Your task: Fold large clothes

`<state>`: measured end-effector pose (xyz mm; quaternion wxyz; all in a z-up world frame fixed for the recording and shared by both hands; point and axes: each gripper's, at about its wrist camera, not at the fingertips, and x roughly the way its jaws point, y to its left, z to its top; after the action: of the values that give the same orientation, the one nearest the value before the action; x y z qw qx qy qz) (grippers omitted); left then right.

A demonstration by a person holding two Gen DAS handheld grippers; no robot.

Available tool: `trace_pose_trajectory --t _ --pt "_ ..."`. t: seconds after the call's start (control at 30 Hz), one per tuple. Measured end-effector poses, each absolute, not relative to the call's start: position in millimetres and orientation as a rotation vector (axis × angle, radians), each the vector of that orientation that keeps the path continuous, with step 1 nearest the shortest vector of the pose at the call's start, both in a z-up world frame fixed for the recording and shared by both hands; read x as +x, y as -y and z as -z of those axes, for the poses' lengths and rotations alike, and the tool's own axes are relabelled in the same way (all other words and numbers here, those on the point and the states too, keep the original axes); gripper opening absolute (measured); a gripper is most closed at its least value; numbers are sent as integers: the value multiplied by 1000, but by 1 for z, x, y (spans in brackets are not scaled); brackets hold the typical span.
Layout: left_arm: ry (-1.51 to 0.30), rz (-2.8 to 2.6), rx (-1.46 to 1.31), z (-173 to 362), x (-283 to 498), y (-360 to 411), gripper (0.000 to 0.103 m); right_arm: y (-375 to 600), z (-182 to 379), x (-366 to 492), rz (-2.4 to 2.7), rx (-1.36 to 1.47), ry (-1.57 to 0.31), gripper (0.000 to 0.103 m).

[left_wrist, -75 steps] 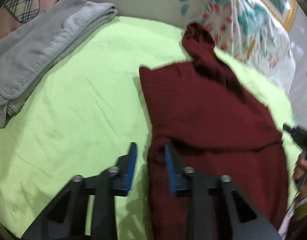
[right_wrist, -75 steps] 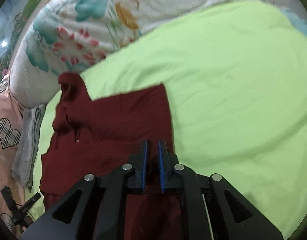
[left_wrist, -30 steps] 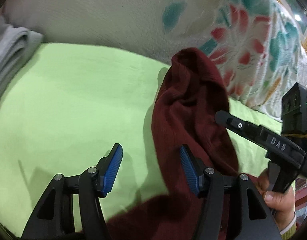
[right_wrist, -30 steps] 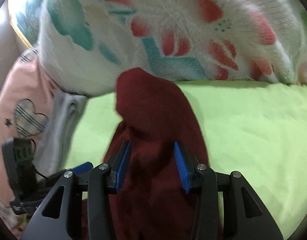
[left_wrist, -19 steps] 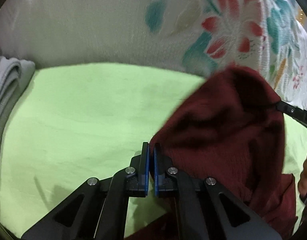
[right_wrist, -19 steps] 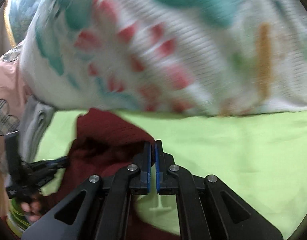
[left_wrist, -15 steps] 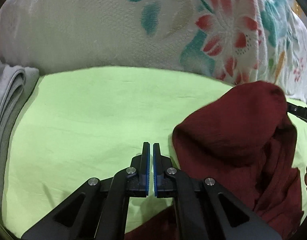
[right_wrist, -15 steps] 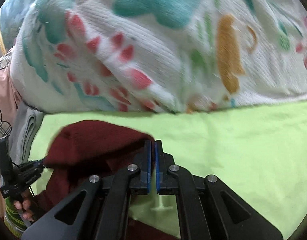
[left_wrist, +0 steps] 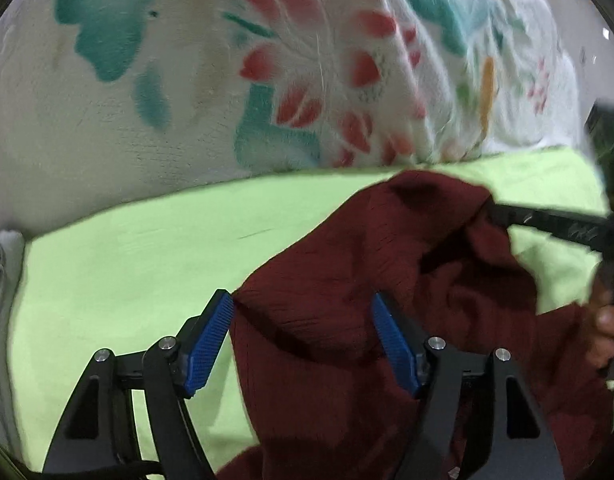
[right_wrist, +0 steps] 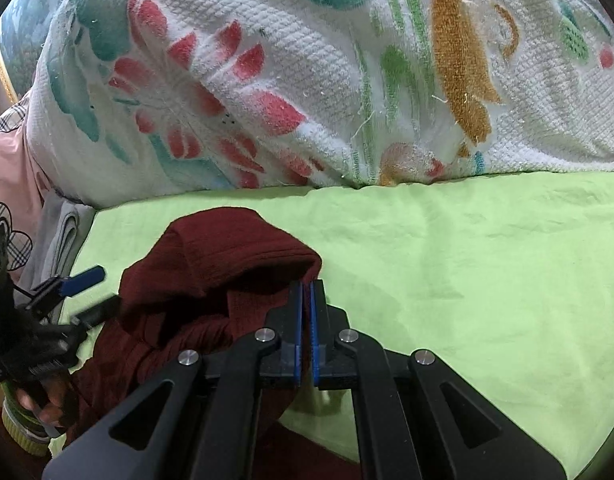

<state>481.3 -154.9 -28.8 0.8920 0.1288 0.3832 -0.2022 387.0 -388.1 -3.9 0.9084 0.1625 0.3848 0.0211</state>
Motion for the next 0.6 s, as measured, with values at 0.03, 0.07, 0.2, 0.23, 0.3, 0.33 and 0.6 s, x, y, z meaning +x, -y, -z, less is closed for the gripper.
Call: trace_pose_trajectory --t 0.03,0.07,0.2,0.23,0.3,0.33,0.6 --pt "-800 406 280 33 483 157 63 388 5 390 -46 337 -796 4" --pt "-816 416 273 36 487 158 48 389 6 391 -46 344 -797 4" --pt "-826 524 141 29 485 143 51 395 4 386 -49 367 -789 4" --pt "-811 547 128 25 481 139 54 396 2 384 -49 367 -785 4" --pt "-800 570 130 24 477 140 63 396 0 381 -50 360 -779 4" --pt "-803 594 141 24 475 142 63 397 0 381 -52 363 -780 4" --pt "-856 504 286 47 488 172 1 393 -3 380 -52 364 -779 4"
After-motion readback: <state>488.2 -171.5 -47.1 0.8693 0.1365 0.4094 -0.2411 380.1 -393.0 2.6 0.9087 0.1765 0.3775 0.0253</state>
